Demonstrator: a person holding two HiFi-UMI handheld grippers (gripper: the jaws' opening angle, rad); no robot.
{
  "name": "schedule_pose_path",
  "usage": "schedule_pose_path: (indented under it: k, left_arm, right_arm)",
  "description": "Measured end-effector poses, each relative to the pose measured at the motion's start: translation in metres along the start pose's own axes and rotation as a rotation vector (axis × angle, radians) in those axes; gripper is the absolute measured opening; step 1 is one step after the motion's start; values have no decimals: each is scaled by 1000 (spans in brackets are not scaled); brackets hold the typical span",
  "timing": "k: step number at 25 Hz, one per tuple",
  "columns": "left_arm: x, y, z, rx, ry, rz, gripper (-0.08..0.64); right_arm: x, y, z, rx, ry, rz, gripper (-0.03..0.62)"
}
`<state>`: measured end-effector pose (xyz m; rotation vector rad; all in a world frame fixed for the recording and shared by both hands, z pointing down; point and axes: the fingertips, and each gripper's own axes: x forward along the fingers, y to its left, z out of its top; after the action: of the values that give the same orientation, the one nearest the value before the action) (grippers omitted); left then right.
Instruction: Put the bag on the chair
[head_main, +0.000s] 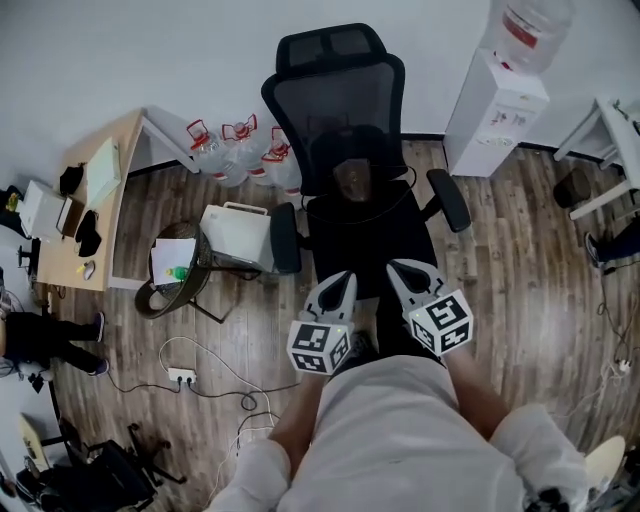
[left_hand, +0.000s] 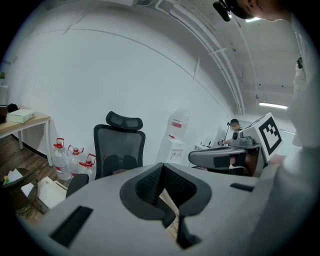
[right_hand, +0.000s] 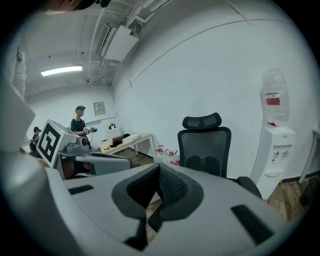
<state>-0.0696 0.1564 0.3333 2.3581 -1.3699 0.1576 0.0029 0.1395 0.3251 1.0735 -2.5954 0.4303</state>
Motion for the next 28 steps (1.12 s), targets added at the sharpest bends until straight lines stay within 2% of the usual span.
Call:
schedule_pose_path:
  k: [7, 15, 28]
  left_arm:
    - [-24, -9, 18, 38, -28, 6, 5]
    - [-45, -7, 37, 57, -53, -7, 5]
    - [-44, -18, 46, 74, -61, -29, 5]
  right_arm:
    - [-22, 20, 16, -12, -49, -4, 5]
    - [-36, 27, 24, -16, -55, -35, 5]
    - [-48, 26, 26, 3, -62, -57, 5]
